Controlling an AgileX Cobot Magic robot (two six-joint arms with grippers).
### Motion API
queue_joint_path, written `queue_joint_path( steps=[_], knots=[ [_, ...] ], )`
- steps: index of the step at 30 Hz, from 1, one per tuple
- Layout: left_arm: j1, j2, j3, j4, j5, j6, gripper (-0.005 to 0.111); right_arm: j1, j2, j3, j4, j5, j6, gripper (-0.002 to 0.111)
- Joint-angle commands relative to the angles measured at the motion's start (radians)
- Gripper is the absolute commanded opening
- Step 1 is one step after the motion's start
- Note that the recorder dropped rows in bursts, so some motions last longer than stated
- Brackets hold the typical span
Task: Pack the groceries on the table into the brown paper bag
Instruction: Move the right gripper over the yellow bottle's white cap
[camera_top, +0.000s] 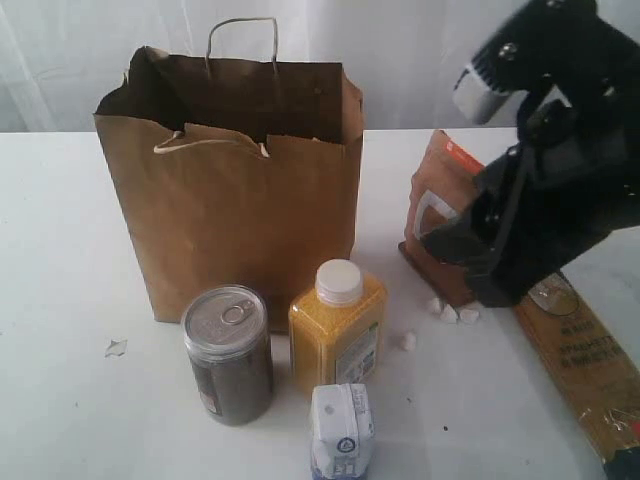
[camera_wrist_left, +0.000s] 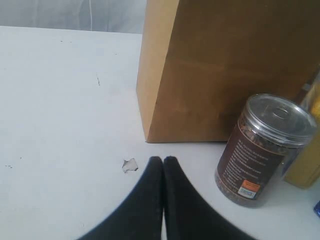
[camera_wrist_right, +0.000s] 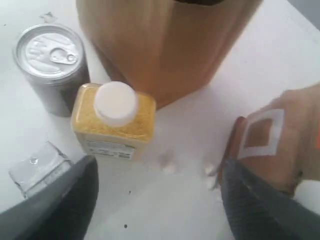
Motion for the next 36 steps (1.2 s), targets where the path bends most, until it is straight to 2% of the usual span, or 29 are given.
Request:
queue_joint_path(
  steps=[1, 8, 14, 19, 21, 27, 36],
  knots=[
    [0.0, -0.005, 0.004, -0.007, -0.003, 0.0, 0.0, 0.052, 0.104, -0.047, 0.035, 0.009, -0.039, 0.072],
    [0.0, -0.005, 0.004, -0.007, -0.003, 0.0, 0.0, 0.091, 0.275, -0.119, 0.059, 0.009, -0.014, 0.074],
    [0.0, -0.005, 0.004, -0.007, -0.005, 0.0, 0.0, 0.091, 0.322, -0.175, 0.061, -0.017, 0.429, 0.073],
    [0.0, -0.005, 0.004, -0.007, -0.005, 0.0, 0.0, 0.091, 0.334, -0.16, 0.039, -0.004, 0.586, 0.073],
    [0.0, -0.005, 0.004, -0.007, -0.005, 0.0, 0.0, 0.091, 0.334, -0.135, -0.005, -0.008, 0.659, 0.073],
    [0.0, -0.005, 0.004, -0.007, -0.005, 0.0, 0.0, 0.134, 0.334, -0.08, -0.167, -0.012, 1.075, 0.073],
    [0.0, -0.005, 0.004, -0.007, -0.005, 0.0, 0.0, 0.227, 0.343, -0.069, -0.244, -0.166, 1.306, 0.073]
  ],
)
